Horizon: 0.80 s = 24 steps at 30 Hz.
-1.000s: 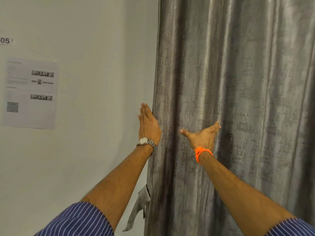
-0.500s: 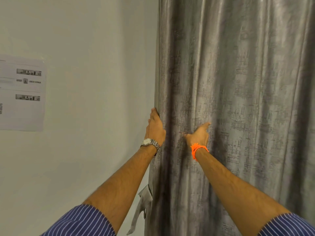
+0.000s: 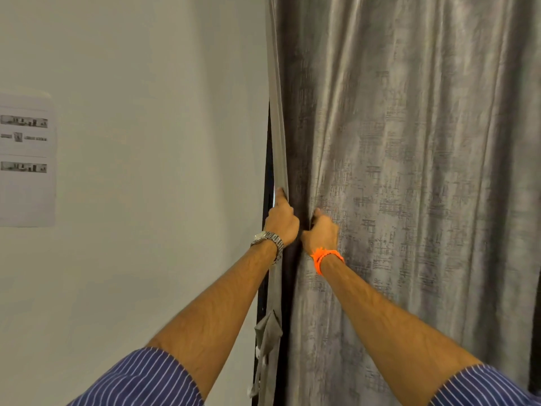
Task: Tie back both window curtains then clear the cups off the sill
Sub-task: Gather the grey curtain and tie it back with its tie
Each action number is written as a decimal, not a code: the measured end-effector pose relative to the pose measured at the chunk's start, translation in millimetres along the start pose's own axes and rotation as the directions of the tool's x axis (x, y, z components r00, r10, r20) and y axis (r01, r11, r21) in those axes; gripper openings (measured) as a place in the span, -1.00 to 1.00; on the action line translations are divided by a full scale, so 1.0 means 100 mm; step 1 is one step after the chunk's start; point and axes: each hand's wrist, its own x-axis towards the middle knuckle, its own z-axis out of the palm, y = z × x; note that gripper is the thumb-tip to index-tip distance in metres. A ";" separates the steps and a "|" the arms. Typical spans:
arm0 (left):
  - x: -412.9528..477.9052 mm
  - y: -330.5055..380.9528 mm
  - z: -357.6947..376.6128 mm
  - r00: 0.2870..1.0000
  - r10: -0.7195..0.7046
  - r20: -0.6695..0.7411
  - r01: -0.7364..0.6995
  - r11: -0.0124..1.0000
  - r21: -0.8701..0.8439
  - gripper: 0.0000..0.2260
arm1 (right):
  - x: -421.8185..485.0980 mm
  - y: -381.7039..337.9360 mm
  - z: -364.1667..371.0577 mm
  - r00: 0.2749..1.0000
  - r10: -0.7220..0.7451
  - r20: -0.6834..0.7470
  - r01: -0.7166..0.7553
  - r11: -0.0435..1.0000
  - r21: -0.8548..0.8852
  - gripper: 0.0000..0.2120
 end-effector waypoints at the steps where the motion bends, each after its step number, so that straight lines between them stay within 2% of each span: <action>1: -0.02 0.03 0.01 1.000 0.010 0.021 -0.009 1.000 -0.025 -0.49 | -0.01 0.01 0.01 1.000 -0.017 0.010 0.017 1.000 0.001 -0.62; 5: -0.05 0.12 0.06 0.995 0.015 0.103 -0.005 0.996 -0.091 -0.60 | -0.09 -0.03 -0.05 0.994 -0.080 0.078 0.075 0.995 0.070 -0.78; 10: -0.03 0.13 0.13 0.993 0.008 0.117 0.008 0.991 -0.132 -0.55 | -0.12 -0.02 -0.14 0.984 -0.152 0.091 0.146 0.987 0.073 -0.80; 17: -0.01 0.10 0.18 0.979 -0.014 0.206 0.044 0.989 -0.142 -0.47 | -0.15 0.02 -0.21 0.981 -0.149 0.122 0.137 0.986 0.099 -0.84; 21: 0.04 0.09 0.24 0.969 -0.002 0.249 0.040 0.988 -0.148 -0.34 | -0.13 0.05 -0.22 0.983 -0.135 0.128 0.125 0.989 0.081 -0.89; 24: 0.02 0.10 0.22 0.973 -0.003 0.230 0.052 0.977 -0.207 -0.35 | -0.11 0.07 -0.21 0.984 -0.126 0.124 0.115 0.989 0.093 -0.91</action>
